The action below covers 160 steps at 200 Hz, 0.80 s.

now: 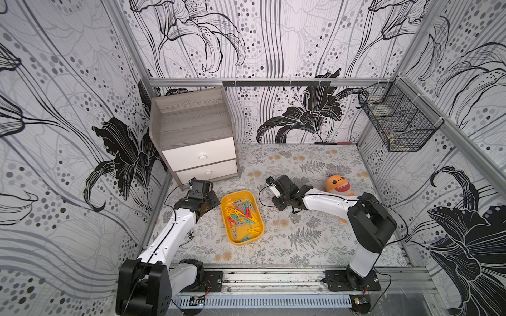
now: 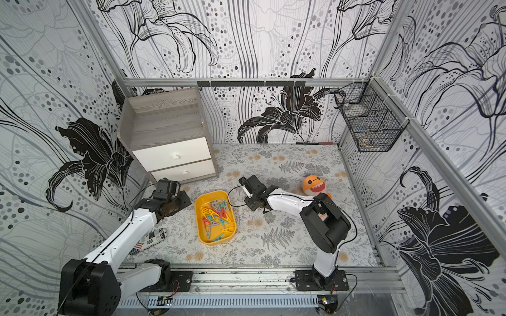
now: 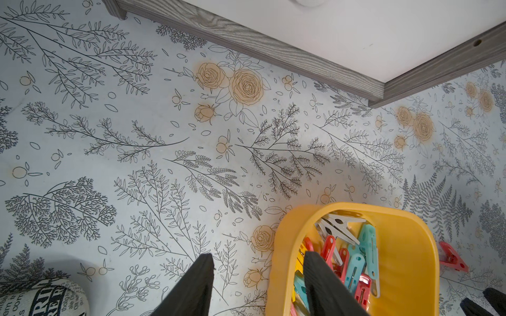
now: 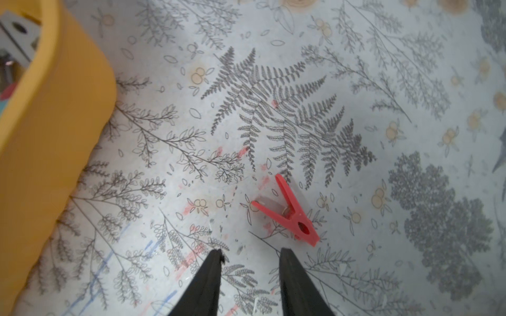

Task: Put the clothespins into the storage box
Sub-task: Pick up the clothespin from the center of the board.

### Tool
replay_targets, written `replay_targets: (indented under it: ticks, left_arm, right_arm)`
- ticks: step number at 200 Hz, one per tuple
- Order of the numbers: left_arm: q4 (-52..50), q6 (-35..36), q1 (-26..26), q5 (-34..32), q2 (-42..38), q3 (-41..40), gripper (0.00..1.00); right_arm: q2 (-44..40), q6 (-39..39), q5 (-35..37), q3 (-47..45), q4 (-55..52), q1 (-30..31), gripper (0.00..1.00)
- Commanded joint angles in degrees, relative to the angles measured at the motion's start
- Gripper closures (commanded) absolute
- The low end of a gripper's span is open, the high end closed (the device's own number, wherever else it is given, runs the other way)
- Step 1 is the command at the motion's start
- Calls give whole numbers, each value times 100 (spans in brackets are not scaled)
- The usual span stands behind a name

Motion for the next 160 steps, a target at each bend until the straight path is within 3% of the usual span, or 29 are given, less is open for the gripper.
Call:
replay_targets:
  ticks: [1,46,160]
  left_arm:
    - [82,91,46,65,44,125,42]
    - [-62,195,48,-106,-42,187,42]
    - [-102,176,55,-166,-78,186,42]
  right_arm:
    - [375,-1211,-347,310,-211,-6,60]
    - [635,-1724,-781,527,-310,-247,59]
    - [1161,-1923,-1206,856,-659,-723,64]
